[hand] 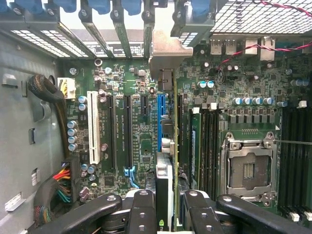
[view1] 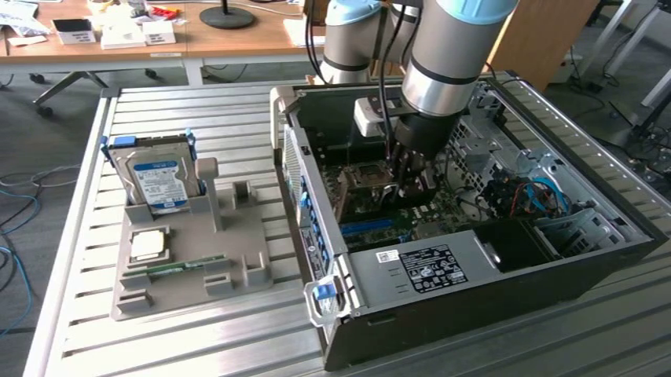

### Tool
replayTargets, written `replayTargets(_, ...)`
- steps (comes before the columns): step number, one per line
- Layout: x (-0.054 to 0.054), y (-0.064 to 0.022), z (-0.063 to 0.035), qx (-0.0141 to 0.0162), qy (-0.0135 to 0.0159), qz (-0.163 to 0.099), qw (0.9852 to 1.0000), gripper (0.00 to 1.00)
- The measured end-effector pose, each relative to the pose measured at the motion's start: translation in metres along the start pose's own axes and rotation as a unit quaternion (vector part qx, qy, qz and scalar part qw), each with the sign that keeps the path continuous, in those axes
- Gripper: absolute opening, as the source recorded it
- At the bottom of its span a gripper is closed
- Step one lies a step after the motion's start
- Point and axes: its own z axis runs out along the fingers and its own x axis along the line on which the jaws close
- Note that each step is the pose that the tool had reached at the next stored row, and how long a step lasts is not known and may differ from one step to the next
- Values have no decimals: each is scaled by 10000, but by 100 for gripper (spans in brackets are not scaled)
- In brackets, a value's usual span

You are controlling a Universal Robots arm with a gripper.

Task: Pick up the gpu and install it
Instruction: 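Insert the gpu into the slot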

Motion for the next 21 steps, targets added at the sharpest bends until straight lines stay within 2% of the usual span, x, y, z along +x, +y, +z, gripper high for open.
replayTargets(8,1,40,0,0,0,1,10000,27)
replayTargets(15,1,42,1,0,-1,1,10000,27)
replayTargets(21,3,99,0,0,-1,1,10000,27)
